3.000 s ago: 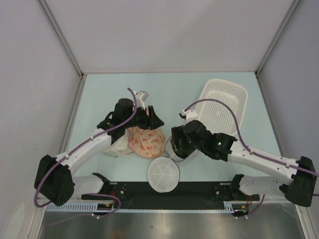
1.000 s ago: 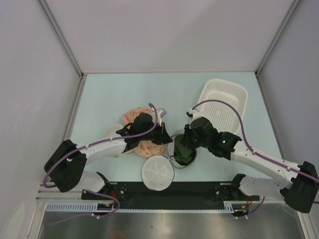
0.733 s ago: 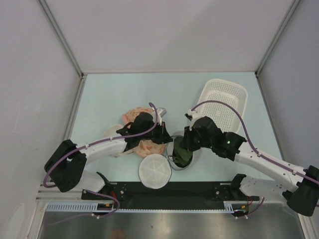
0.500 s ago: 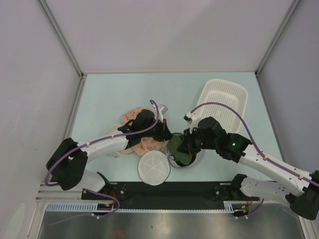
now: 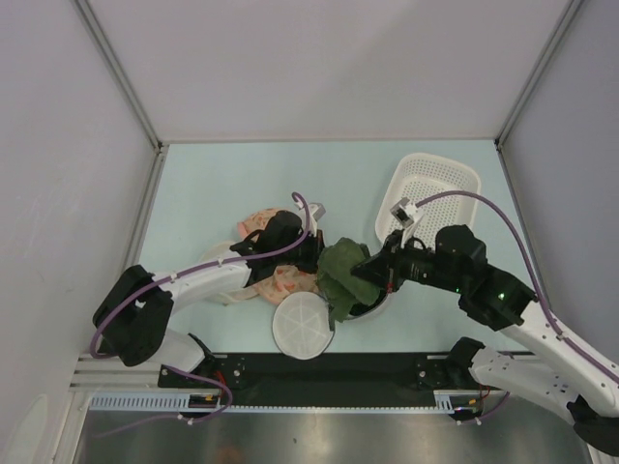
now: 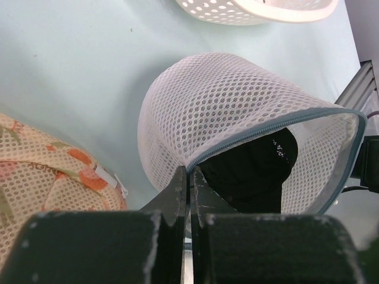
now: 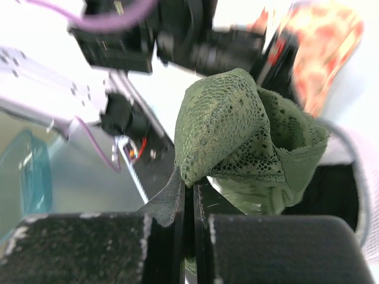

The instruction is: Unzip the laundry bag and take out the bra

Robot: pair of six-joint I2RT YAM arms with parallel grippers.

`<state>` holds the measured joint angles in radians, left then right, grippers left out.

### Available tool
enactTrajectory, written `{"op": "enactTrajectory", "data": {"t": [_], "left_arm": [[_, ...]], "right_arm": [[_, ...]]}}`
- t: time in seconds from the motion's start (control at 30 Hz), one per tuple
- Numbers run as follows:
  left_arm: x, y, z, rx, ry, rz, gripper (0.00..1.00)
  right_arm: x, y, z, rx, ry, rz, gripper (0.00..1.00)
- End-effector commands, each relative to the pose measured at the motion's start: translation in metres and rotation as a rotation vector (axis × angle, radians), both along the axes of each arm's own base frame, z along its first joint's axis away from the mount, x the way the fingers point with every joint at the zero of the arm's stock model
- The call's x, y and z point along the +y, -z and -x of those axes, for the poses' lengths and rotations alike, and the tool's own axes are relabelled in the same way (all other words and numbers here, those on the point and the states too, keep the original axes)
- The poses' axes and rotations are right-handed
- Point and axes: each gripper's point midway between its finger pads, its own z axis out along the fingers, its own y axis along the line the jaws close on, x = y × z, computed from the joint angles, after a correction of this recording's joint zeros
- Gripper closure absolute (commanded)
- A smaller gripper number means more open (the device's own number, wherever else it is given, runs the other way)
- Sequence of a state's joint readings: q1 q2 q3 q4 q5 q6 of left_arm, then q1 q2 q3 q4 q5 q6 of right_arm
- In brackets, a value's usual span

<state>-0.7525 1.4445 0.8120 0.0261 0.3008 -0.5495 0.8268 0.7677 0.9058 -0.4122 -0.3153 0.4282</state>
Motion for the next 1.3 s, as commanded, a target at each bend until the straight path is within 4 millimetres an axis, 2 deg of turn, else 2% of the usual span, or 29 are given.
{"op": "enactTrajectory", "data": {"t": [0.0, 0.2, 0.27, 0.3, 0.37, 0.47, 0.5, 0.63, 0.73, 0.9, 0.97, 1.03, 1.07, 1.1, 1.27], "left_arm": [[-0.003, -0.02, -0.011, -0.049, -0.017, 0.025, 1.0], [-0.001, -0.021, -0.011, -0.051, -0.024, 0.021, 1.0], [0.0, -0.021, -0.012, -0.054, -0.028, 0.018, 1.0], [0.0, -0.021, -0.012, -0.055, -0.028, 0.019, 1.0], [0.001, -0.022, -0.012, -0.055, -0.031, 0.02, 1.0], [0.0, -0.023, -0.013, -0.058, -0.033, 0.022, 1.0], [0.001, -0.022, -0.012, -0.057, -0.031, 0.02, 1.0], [0.001, -0.023, -0.013, -0.057, -0.032, 0.023, 1.0], [0.001, -0.024, -0.013, -0.062, -0.033, 0.025, 1.0], [0.002, -0.024, -0.013, -0.062, -0.034, 0.023, 1.0], [0.003, -0.024, -0.013, -0.064, -0.036, 0.022, 1.0], [0.002, -0.024, -0.013, -0.065, -0.035, 0.025, 1.0], [0.003, -0.025, -0.013, -0.067, -0.036, 0.025, 1.0], [0.003, -0.025, -0.013, -0.067, -0.038, 0.025, 1.0], [0.004, -0.026, -0.013, -0.07, -0.036, 0.025, 1.0]], "right_arm": [[-0.014, -0.06, -0.022, -0.152, 0.122, -0.099, 1.0], [-0.031, -0.099, -0.046, -0.258, 0.237, -0.103, 1.0], [-0.037, -0.101, -0.057, -0.282, 0.28, -0.071, 1.0], [-0.043, -0.112, -0.061, -0.308, 0.315, -0.073, 1.0], [-0.053, -0.118, -0.074, -0.33, 0.368, -0.052, 1.0], [-0.067, -0.14, -0.088, -0.385, 0.426, -0.042, 1.0], [-0.072, -0.155, -0.089, -0.413, 0.442, -0.054, 1.0], [-0.089, -0.166, -0.109, -0.443, 0.525, -0.011, 1.0], [-0.105, -0.164, -0.125, -0.446, 0.596, 0.024, 1.0], [-0.129, -0.144, -0.157, -0.397, 0.669, 0.059, 1.0], [-0.134, -0.131, -0.166, -0.366, 0.681, 0.065, 1.0], [-0.147, -0.122, -0.178, -0.34, 0.723, 0.065, 1.0], [-0.148, -0.111, -0.181, -0.314, 0.713, 0.066, 1.0], [-0.158, -0.107, -0.187, -0.305, 0.741, 0.063, 1.0], [-0.17, -0.063, -0.204, -0.192, 0.743, 0.053, 1.0]]}}
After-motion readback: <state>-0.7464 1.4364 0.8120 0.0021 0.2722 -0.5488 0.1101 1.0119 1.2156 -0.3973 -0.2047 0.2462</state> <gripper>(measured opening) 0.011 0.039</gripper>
